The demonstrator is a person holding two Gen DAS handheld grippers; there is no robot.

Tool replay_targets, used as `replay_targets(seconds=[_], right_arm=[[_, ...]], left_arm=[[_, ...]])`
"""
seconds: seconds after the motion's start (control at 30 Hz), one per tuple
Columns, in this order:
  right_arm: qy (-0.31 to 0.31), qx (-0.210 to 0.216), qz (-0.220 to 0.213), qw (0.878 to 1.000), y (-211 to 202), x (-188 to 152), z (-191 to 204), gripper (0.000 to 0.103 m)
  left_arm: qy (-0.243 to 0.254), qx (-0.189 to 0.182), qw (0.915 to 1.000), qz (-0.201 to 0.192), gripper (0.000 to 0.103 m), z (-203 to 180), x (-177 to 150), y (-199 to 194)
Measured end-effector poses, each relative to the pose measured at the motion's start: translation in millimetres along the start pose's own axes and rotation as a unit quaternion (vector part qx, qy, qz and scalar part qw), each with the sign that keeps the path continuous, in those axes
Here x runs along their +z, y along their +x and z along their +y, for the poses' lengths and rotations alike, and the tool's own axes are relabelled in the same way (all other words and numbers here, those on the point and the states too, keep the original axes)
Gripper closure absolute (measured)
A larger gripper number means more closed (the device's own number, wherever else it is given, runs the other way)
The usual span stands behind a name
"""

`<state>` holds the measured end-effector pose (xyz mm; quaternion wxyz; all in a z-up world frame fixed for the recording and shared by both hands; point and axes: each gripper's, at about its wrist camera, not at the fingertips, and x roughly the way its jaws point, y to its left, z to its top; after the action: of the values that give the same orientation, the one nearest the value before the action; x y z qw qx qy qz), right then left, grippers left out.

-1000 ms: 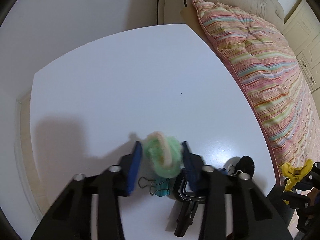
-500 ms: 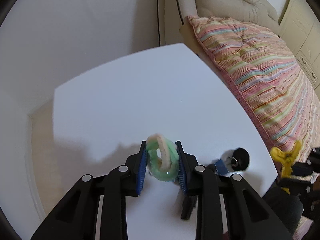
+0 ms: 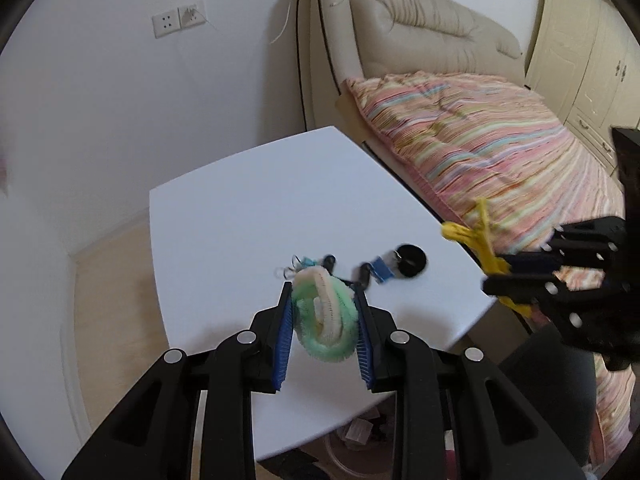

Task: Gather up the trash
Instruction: 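Carry the hair tie over the bin with the left gripper while the right gripper drops the yellow clip in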

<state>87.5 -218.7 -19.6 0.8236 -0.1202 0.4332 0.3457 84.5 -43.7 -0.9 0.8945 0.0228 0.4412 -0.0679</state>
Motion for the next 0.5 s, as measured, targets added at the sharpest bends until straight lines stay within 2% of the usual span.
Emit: replay_targets(seconds=[0.27,0.5], right_arm=[[-0.014,0.012,-0.004,1.000,-9,-15,19,0.090],[-0.022,0.018,-0.001,1.000,-13,-32,36,0.090]], left_arm=[[0.002,-0.010,0.9998,-0.015,0.076,-20,-40,-28],[-0.013,-0.016,0.9996,-0.021,0.076,-27,-71,-36]])
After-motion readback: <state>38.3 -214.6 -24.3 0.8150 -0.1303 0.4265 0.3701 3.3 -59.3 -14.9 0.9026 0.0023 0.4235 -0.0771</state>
